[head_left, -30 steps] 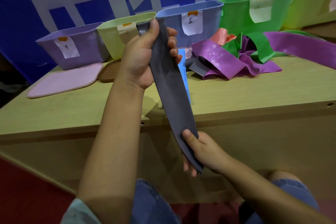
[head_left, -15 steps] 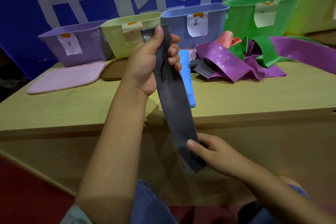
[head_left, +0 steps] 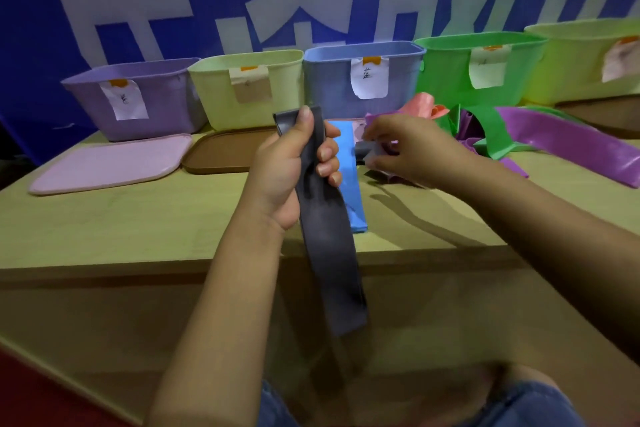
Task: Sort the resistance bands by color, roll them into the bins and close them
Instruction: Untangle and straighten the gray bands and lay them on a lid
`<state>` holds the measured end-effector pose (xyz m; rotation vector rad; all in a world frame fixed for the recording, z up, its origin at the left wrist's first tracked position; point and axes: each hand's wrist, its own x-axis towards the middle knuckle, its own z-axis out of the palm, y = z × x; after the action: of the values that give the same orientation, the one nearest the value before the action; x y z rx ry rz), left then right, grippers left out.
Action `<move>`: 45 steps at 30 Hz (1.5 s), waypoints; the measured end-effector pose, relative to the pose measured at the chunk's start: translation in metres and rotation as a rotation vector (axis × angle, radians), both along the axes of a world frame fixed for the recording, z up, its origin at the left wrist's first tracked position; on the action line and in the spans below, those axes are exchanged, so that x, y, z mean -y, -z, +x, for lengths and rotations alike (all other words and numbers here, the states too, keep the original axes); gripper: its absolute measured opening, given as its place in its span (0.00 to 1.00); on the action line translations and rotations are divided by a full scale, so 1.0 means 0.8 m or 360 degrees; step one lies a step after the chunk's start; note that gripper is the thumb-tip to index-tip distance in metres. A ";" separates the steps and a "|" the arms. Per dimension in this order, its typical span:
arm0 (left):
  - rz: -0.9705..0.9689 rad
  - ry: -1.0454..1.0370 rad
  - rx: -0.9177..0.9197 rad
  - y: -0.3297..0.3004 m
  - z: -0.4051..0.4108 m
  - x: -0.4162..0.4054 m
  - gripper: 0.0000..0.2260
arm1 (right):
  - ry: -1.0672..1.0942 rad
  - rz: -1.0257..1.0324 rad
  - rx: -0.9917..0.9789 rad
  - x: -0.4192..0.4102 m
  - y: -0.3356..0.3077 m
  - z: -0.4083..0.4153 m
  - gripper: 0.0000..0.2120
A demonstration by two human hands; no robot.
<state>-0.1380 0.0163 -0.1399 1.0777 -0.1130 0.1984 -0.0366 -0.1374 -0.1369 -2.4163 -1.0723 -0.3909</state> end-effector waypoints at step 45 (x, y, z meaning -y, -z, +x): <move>-0.0109 -0.0181 -0.0163 -0.014 0.010 0.023 0.16 | -0.0130 0.1980 -0.0846 0.056 -0.192 0.061 0.07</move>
<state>-0.1297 -0.0020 -0.1290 1.0249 0.0469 0.2474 0.0118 -0.1819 0.0167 -1.2311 -0.4270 -0.2376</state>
